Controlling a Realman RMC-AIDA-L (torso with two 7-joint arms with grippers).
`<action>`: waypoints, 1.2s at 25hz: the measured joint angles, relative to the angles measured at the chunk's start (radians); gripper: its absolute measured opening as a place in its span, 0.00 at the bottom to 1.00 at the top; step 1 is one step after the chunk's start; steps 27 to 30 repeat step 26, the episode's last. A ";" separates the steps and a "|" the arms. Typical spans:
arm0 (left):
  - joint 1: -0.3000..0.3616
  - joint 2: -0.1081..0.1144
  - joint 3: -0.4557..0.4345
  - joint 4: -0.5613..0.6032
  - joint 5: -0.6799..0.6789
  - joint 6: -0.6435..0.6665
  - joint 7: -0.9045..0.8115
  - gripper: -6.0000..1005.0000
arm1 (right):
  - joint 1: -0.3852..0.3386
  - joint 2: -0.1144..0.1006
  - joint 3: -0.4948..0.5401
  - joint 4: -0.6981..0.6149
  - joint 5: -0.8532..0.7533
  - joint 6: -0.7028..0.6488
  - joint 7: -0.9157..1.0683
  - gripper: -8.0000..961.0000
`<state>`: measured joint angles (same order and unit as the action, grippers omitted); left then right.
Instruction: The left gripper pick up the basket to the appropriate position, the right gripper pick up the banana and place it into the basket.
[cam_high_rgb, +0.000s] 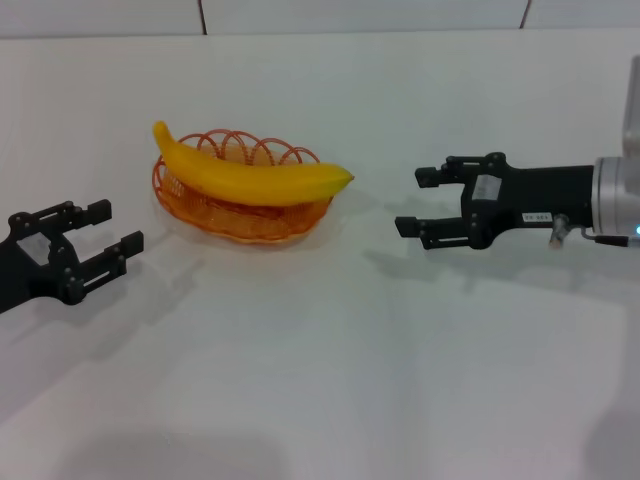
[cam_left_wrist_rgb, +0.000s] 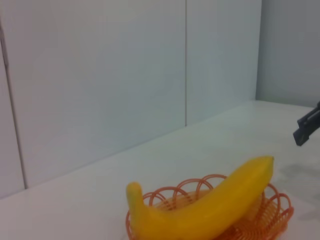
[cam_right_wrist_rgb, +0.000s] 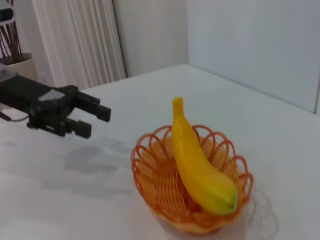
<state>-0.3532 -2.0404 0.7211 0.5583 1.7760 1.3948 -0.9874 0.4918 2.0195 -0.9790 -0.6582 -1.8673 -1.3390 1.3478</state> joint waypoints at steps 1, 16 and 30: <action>0.000 0.000 0.000 -0.002 -0.003 0.001 0.003 0.58 | 0.000 -0.002 0.001 0.004 -0.005 0.002 -0.004 0.82; 0.000 0.000 0.001 -0.014 -0.007 0.003 0.016 0.58 | -0.011 -0.005 0.003 0.019 -0.013 0.005 -0.021 0.82; 0.000 0.000 0.007 -0.014 -0.001 -0.006 0.016 0.58 | -0.024 -0.004 0.005 0.019 -0.008 0.004 -0.022 0.82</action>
